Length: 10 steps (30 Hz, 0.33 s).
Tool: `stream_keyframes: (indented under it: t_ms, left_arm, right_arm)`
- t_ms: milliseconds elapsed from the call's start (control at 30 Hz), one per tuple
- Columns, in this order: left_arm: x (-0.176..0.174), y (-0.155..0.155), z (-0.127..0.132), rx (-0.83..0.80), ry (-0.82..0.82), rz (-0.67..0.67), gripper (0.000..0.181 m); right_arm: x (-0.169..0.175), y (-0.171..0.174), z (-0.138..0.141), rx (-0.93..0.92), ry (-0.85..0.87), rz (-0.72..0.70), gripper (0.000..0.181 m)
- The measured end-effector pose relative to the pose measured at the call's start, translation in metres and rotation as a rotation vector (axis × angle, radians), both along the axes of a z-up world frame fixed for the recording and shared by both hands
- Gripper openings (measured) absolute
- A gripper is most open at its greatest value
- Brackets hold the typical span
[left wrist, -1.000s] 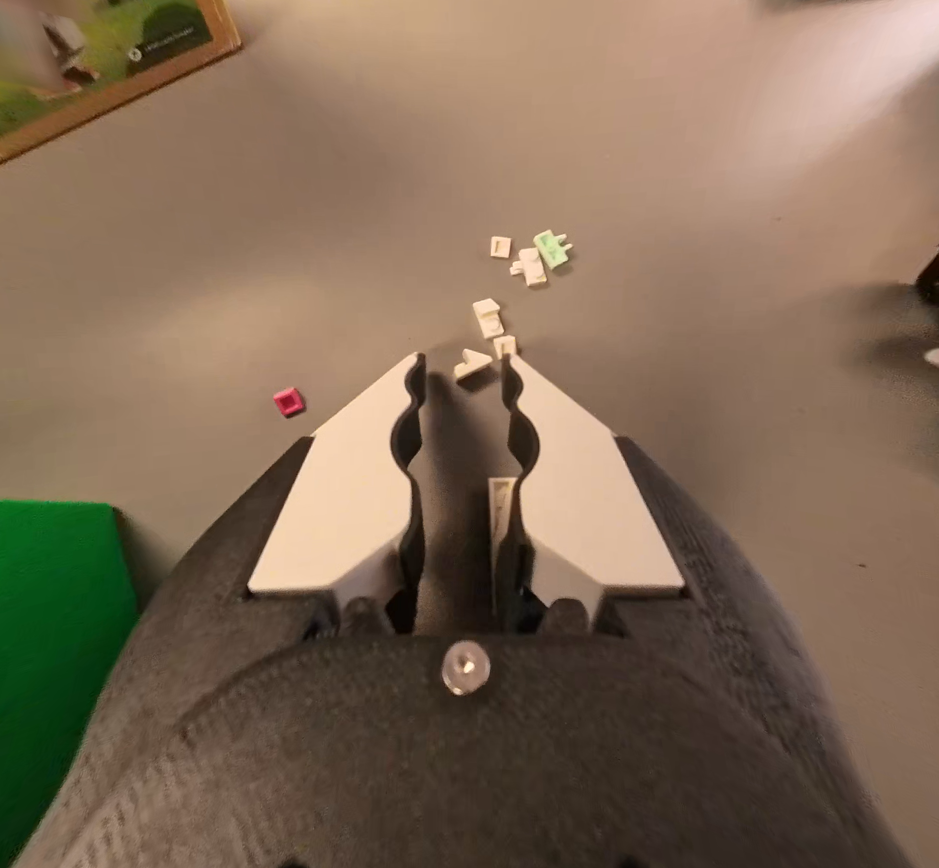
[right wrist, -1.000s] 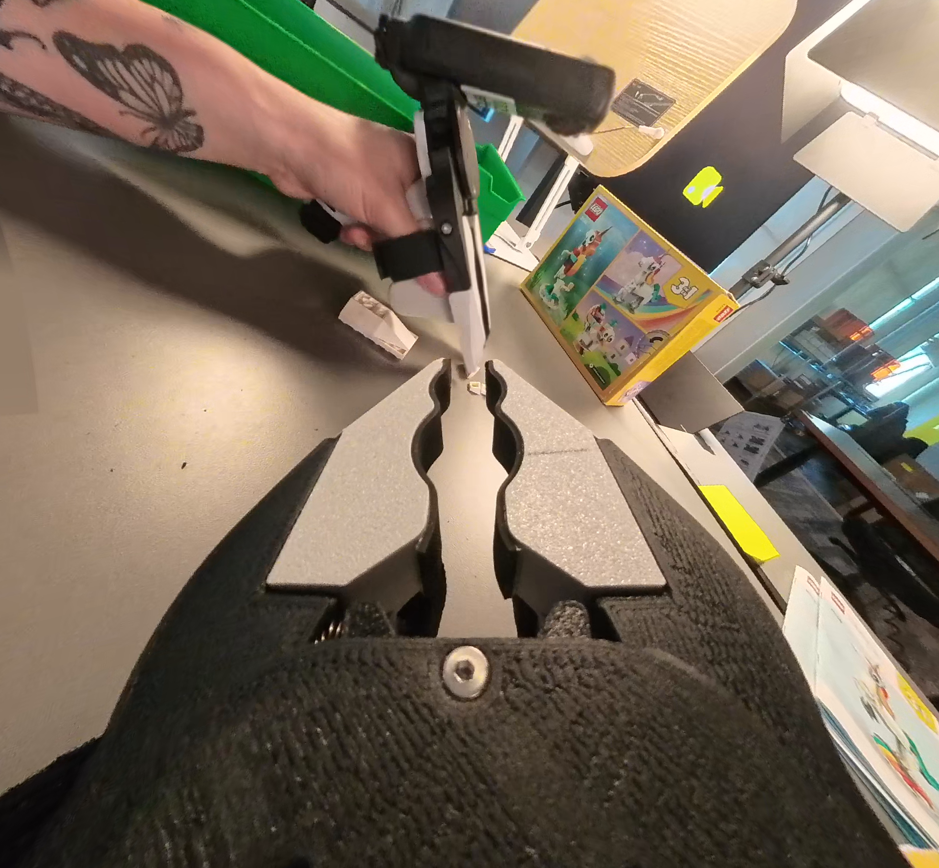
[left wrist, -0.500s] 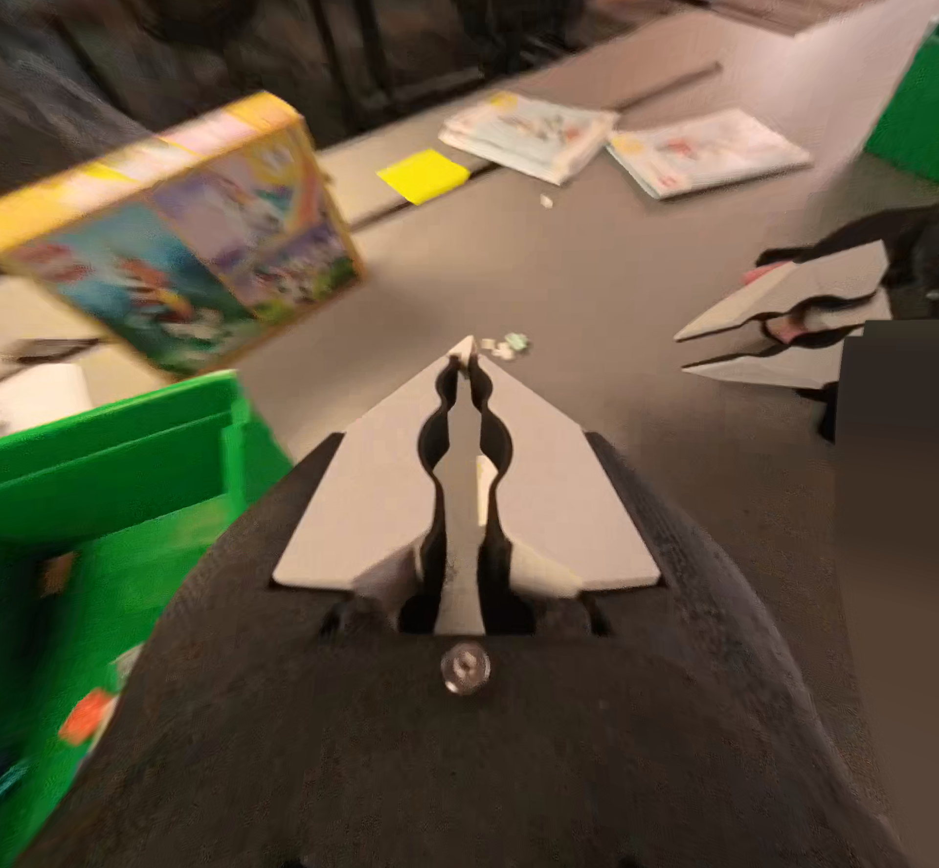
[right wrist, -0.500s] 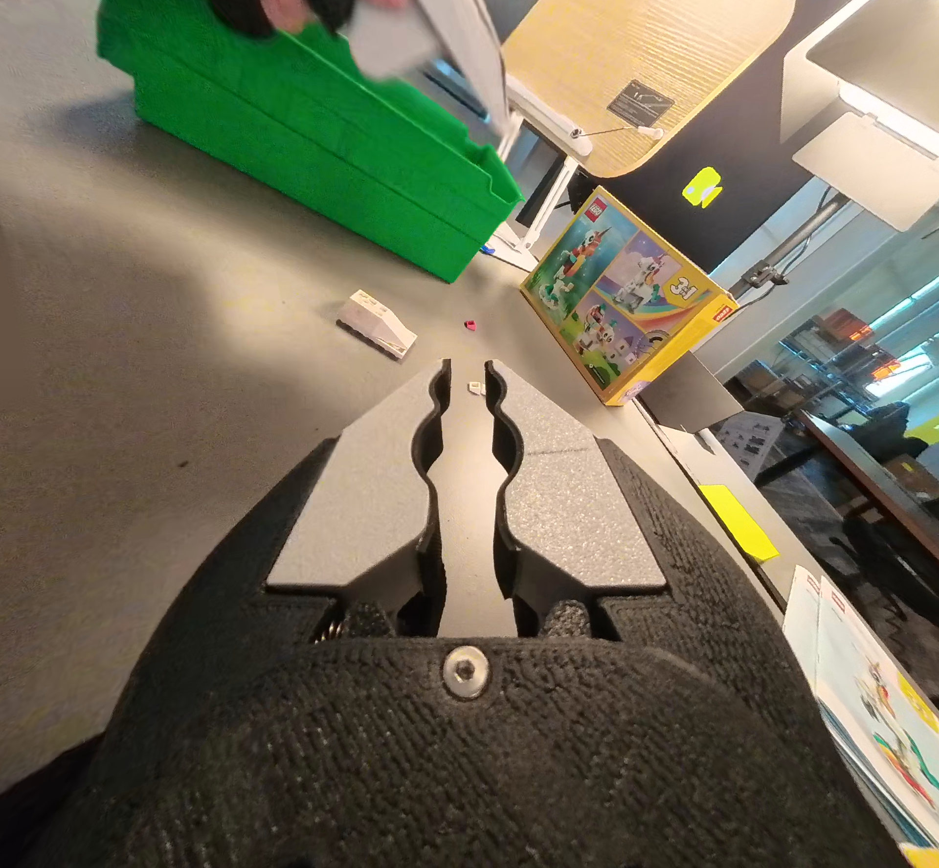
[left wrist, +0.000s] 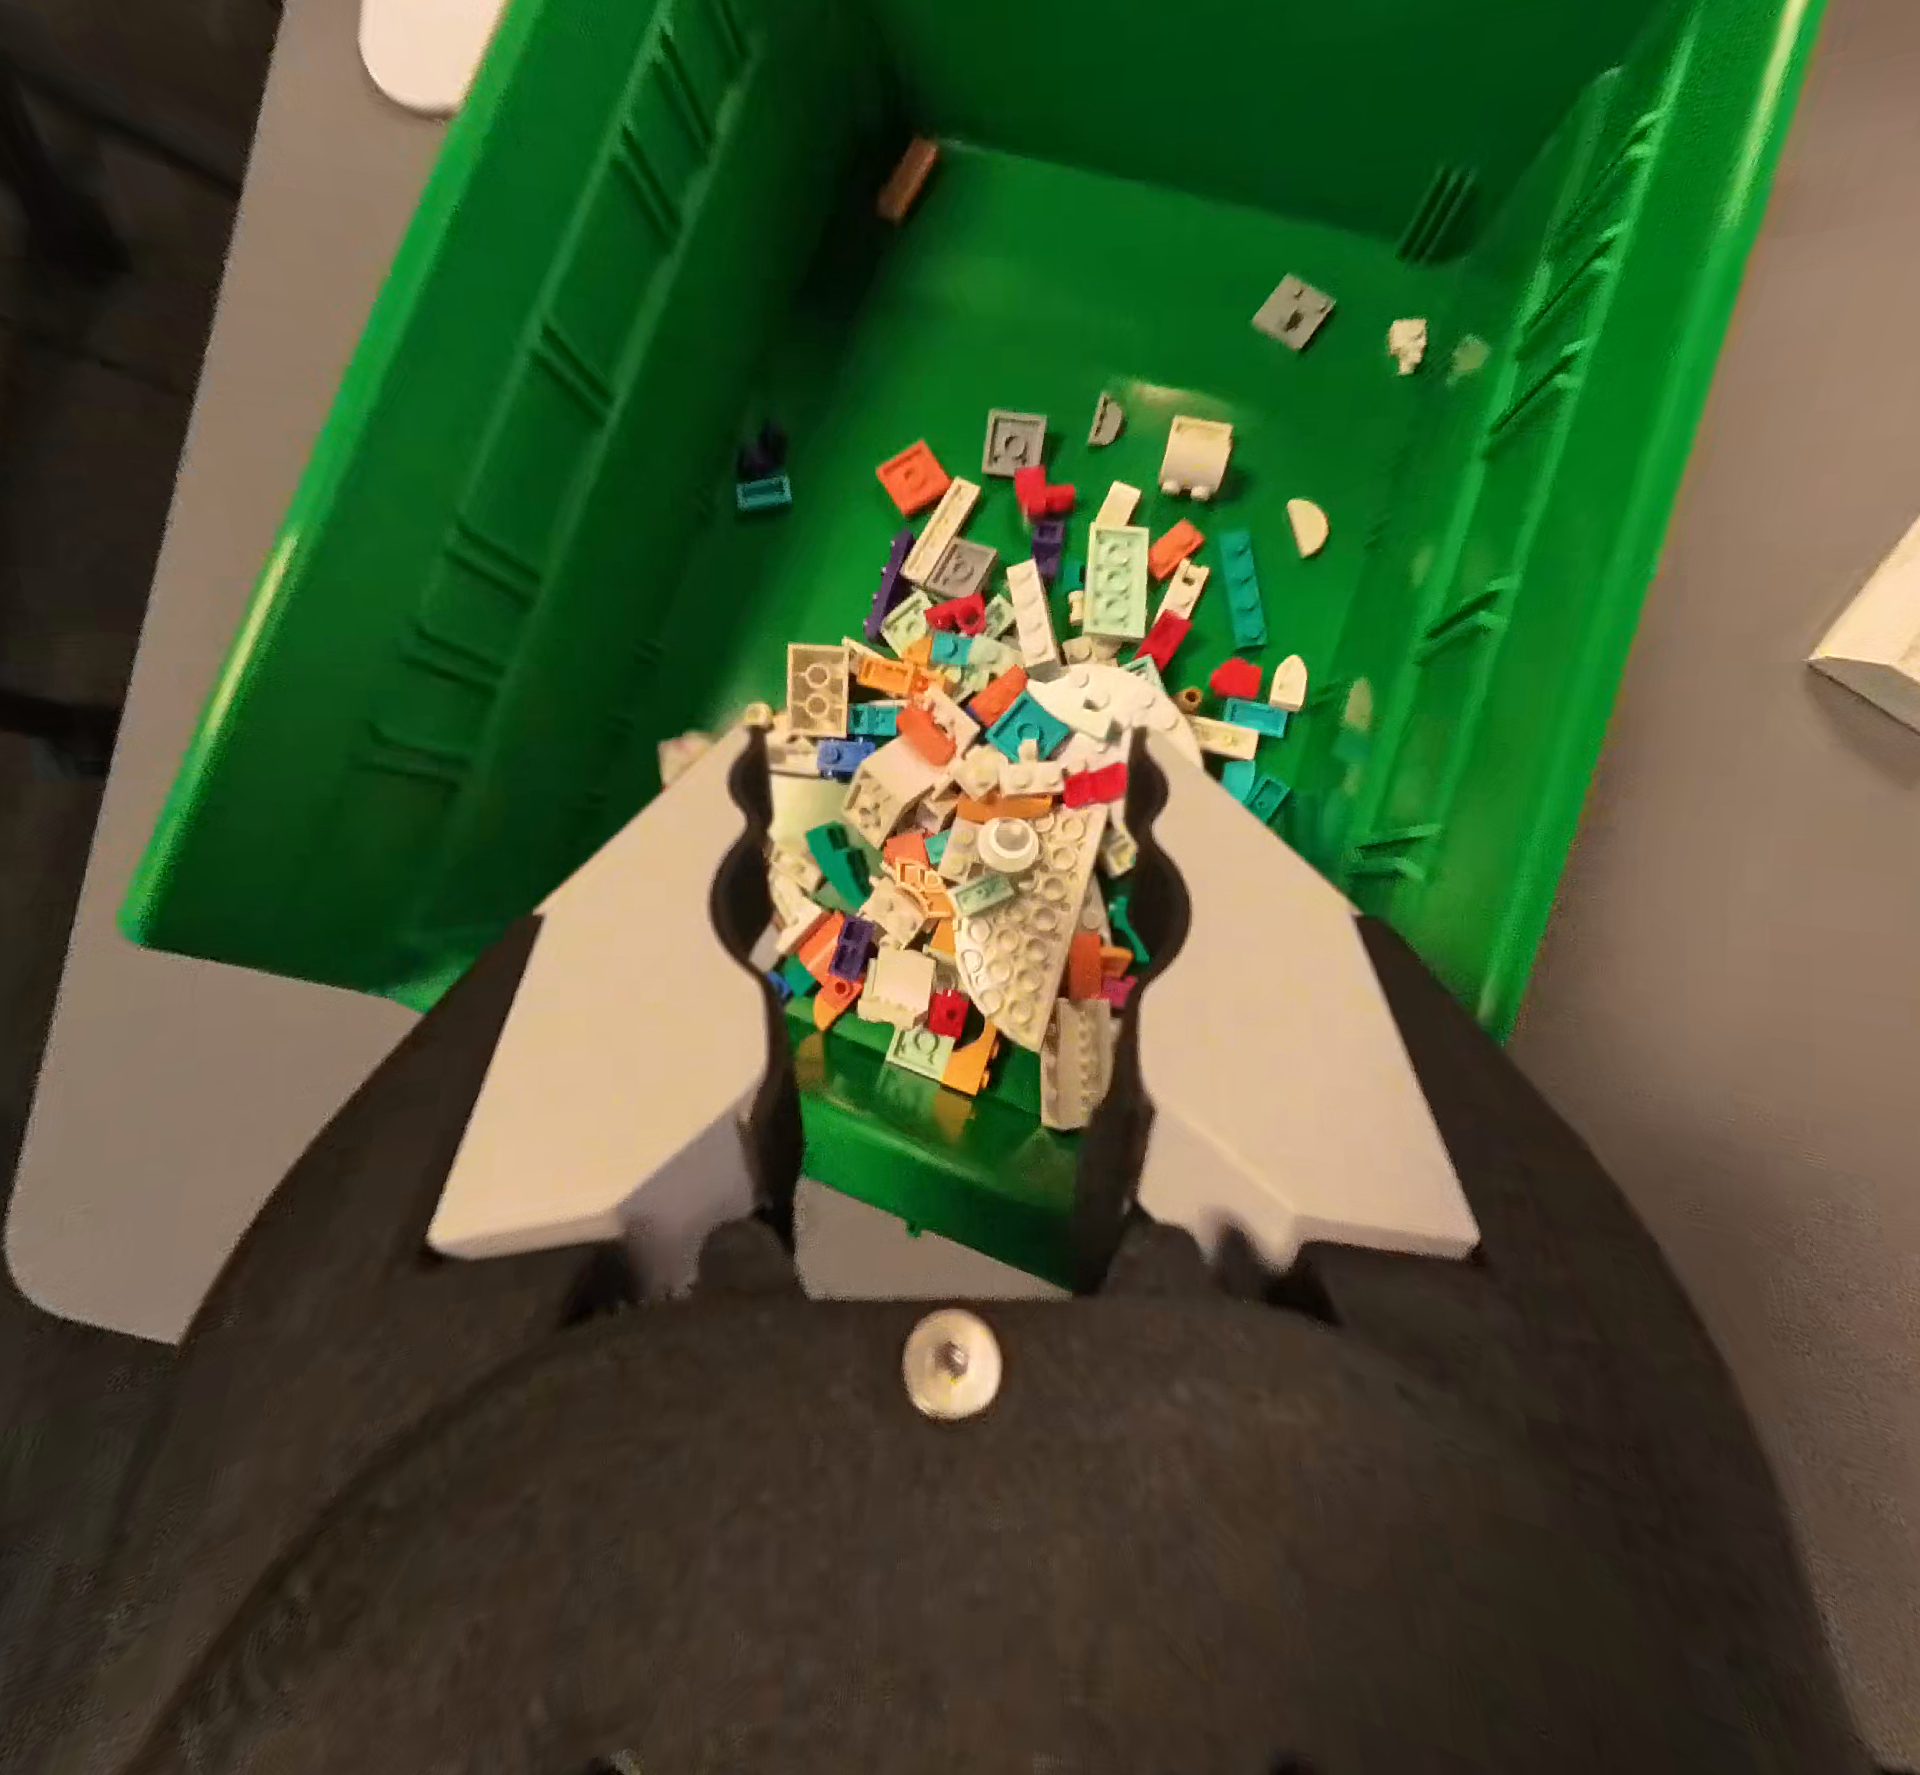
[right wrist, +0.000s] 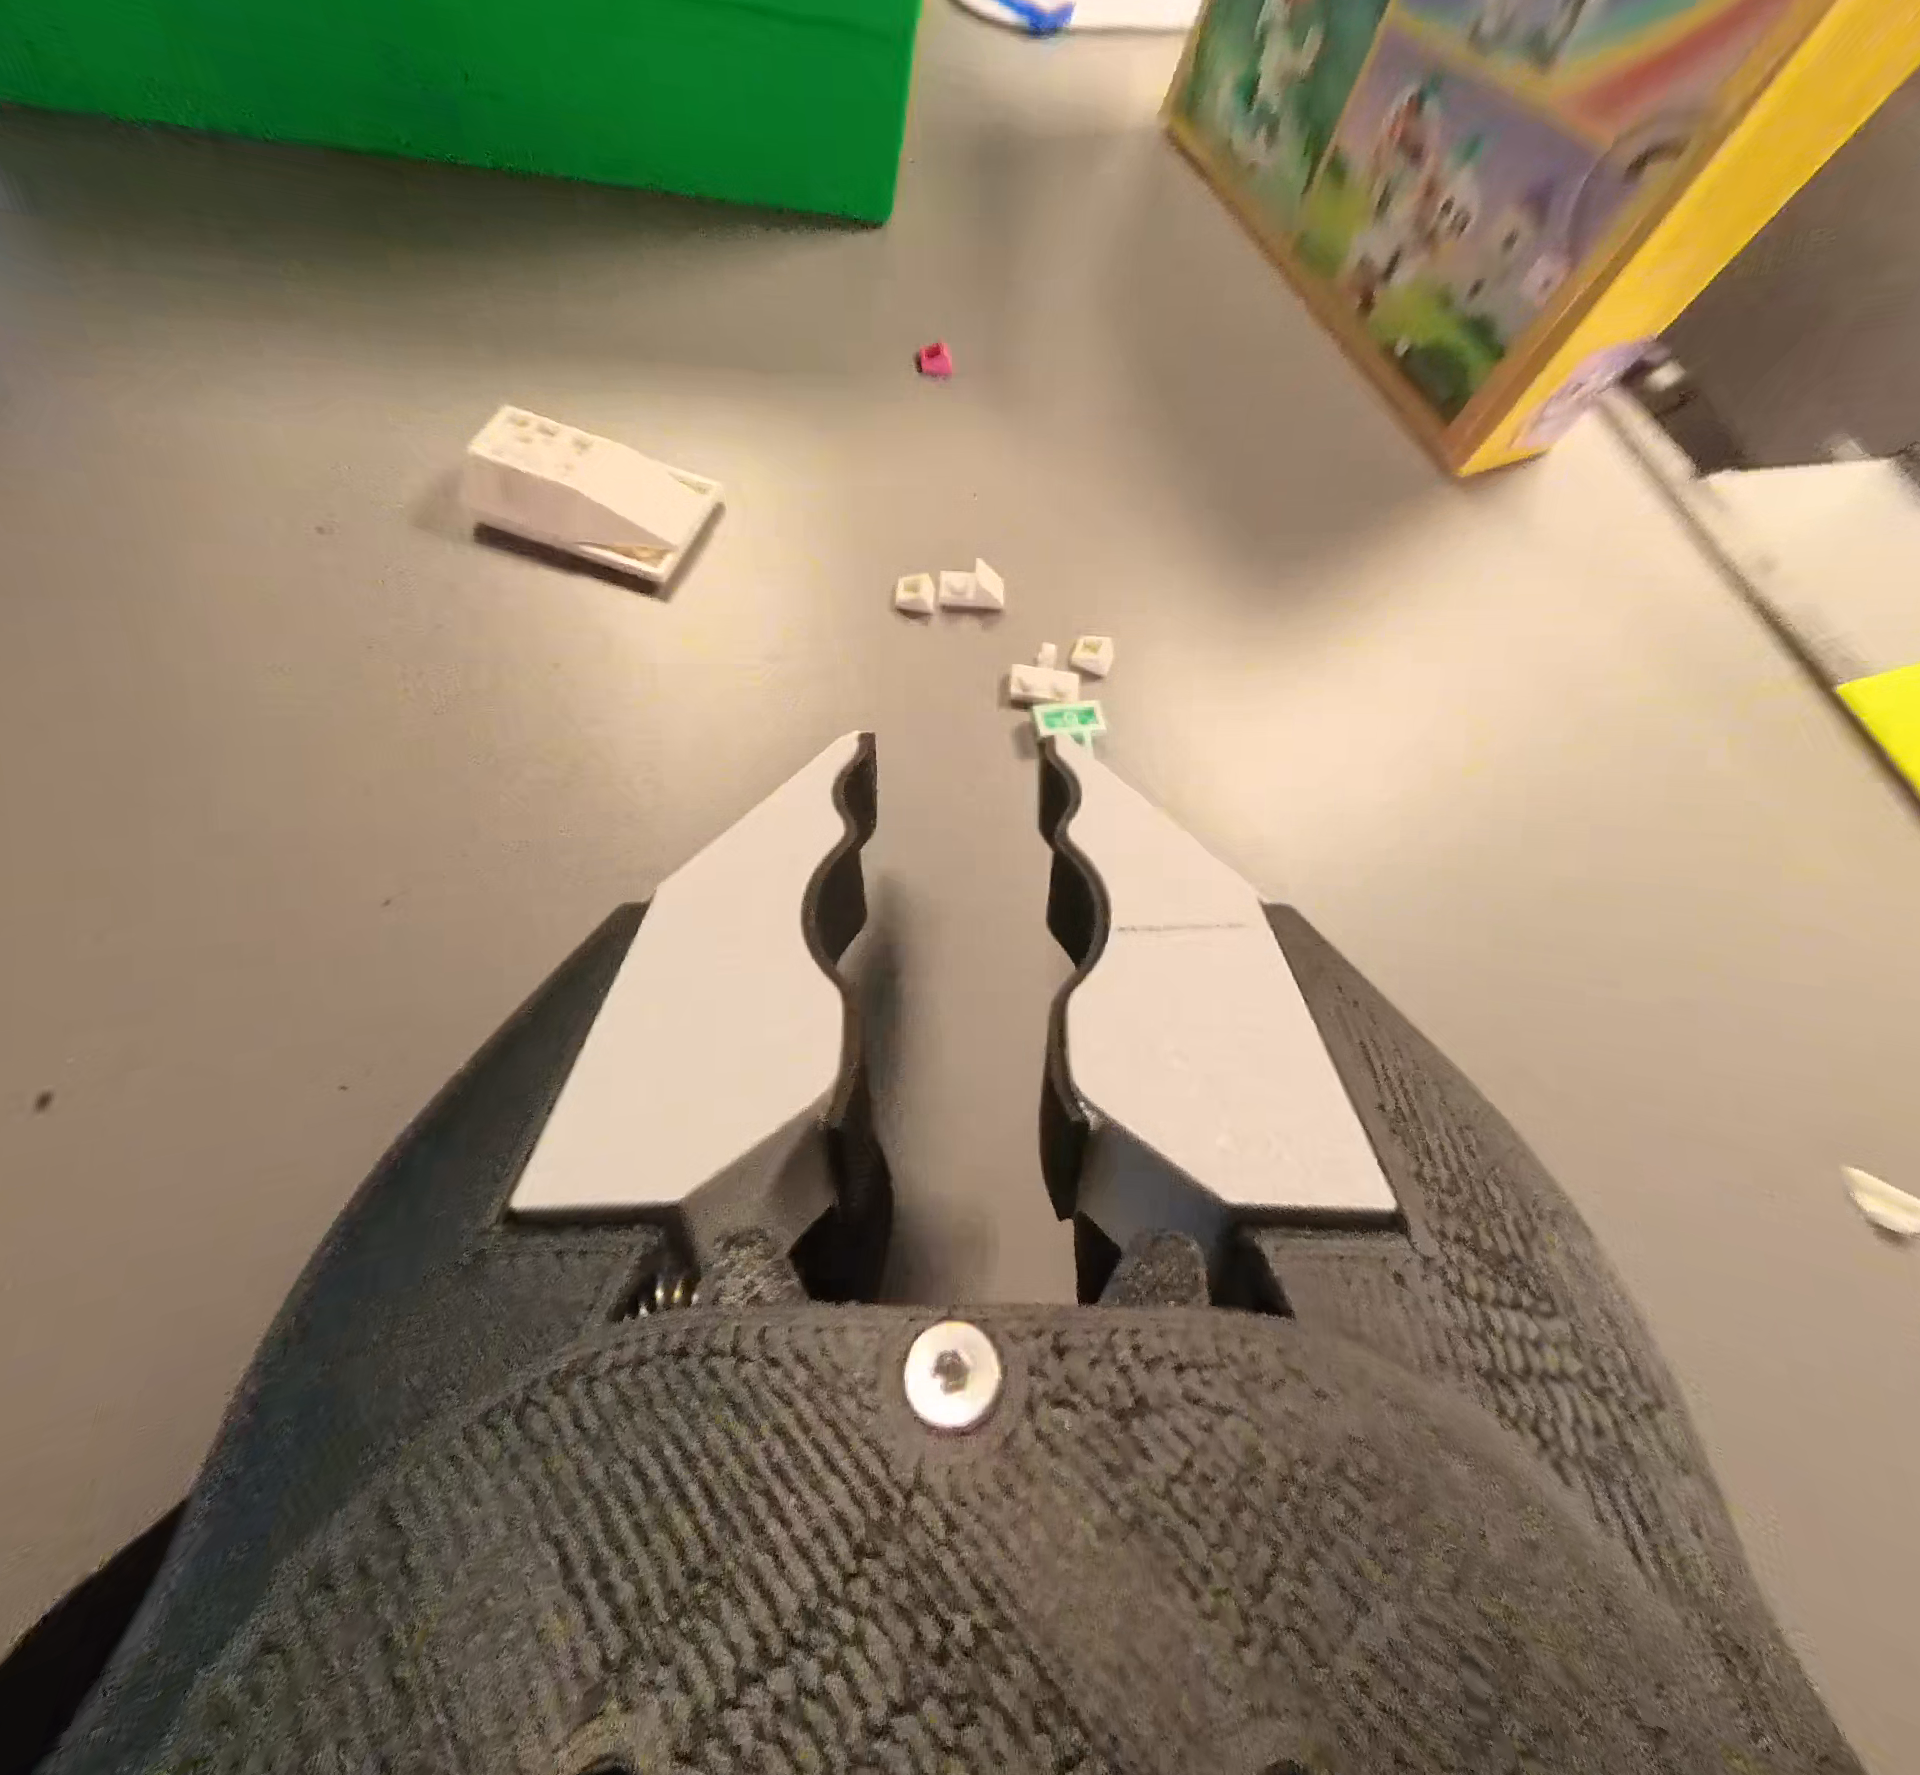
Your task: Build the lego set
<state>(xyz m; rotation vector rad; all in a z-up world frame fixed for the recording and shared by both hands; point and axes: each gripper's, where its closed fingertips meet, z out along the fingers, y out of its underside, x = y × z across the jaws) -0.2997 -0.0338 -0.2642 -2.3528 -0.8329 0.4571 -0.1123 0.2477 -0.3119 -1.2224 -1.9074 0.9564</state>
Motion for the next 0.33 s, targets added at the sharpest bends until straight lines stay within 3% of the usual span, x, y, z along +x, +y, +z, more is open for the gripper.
stream_keyframes:
  t_ms: [33, 100, 200, 267, 333]
  left_arm:
    - [0.001, 0.002, 0.007, 0.007, 0.049, -0.005, 0.068]
    - [0.015, 0.019, 0.031, 0.062, 0.163, -0.065, 0.067]
    - [0.082, 0.083, 0.064, 0.241, 0.266, -0.405, 0.051]
    - [0.143, 0.126, 0.062, 0.314, 0.230, -0.702, 0.037]
    - [0.171, 0.157, 0.042, 0.276, 0.176, -0.853, 0.030]
  right_arm:
    - [-0.004, 0.002, -0.002, -0.041, -0.029, 0.010, 0.030]
    - [-0.012, 0.007, -0.003, -0.102, -0.058, 0.027, 0.029]
    - [-0.018, 0.012, -0.008, -0.134, -0.107, 0.052, 0.027]
    - [-0.020, 0.014, -0.012, -0.118, -0.129, 0.064, 0.026]
    - [-0.023, 0.016, -0.016, -0.083, -0.148, 0.069, 0.025]
